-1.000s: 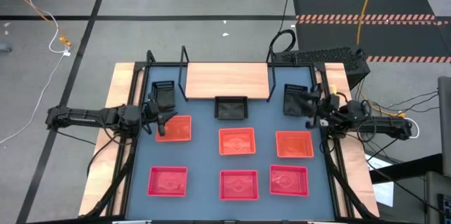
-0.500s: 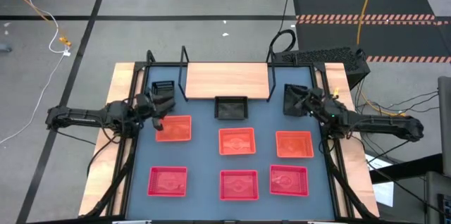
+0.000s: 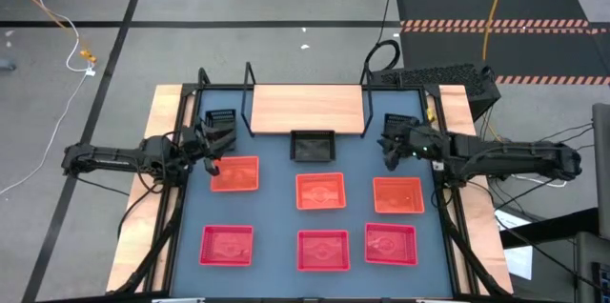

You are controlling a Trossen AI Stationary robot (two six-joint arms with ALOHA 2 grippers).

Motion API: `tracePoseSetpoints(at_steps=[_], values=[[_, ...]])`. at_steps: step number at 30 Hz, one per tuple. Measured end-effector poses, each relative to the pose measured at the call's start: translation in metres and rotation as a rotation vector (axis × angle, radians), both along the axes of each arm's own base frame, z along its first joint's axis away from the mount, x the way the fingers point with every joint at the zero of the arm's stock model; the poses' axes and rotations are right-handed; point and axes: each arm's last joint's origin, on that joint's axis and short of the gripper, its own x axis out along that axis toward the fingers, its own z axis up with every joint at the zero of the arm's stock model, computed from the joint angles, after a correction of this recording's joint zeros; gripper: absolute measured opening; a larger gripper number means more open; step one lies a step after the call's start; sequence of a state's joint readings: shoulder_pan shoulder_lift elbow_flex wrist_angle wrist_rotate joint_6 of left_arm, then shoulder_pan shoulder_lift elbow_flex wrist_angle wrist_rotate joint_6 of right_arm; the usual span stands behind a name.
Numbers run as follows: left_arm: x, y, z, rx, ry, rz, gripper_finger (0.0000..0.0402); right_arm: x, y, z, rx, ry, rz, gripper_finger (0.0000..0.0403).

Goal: Stack baskets on shelf by color
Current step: Put the right black bin on the shelf

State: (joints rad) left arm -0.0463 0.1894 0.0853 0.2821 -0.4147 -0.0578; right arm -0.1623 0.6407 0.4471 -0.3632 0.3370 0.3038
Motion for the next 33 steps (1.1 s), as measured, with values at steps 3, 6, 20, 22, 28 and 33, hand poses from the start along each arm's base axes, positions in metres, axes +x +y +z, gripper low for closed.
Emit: tracePoseSetpoints(at_steps=[3,6,20,22,28,33], values=[[0.000,0.001,-0.003,-0.001,0.030,0.021,0.0152,0.004,0.000,0.020,-0.002,0.094,0.026,0.0137],[0.000,0.001,-0.007,-0.002,0.072,0.057,0.0152,0.006,0.001,0.022,0.054,0.238,0.070,0.0148],[-0.001,0.004,-0.025,-0.012,0.263,0.155,0.0152,0.030,-0.015,-0.022,0.183,0.590,0.061,0.0162],[-0.001,0.004,-0.026,0.008,0.274,0.156,0.0152,0.032,-0.019,-0.027,0.197,0.621,0.042,0.0162],[-0.001,0.005,-0.023,0.111,0.299,0.210,0.0152,0.035,-0.030,-0.039,0.239,0.680,0.040,0.0158],[-0.002,0.006,-0.014,0.168,0.250,0.262,0.0152,0.034,-0.033,-0.041,0.298,0.670,0.027,0.0090]])
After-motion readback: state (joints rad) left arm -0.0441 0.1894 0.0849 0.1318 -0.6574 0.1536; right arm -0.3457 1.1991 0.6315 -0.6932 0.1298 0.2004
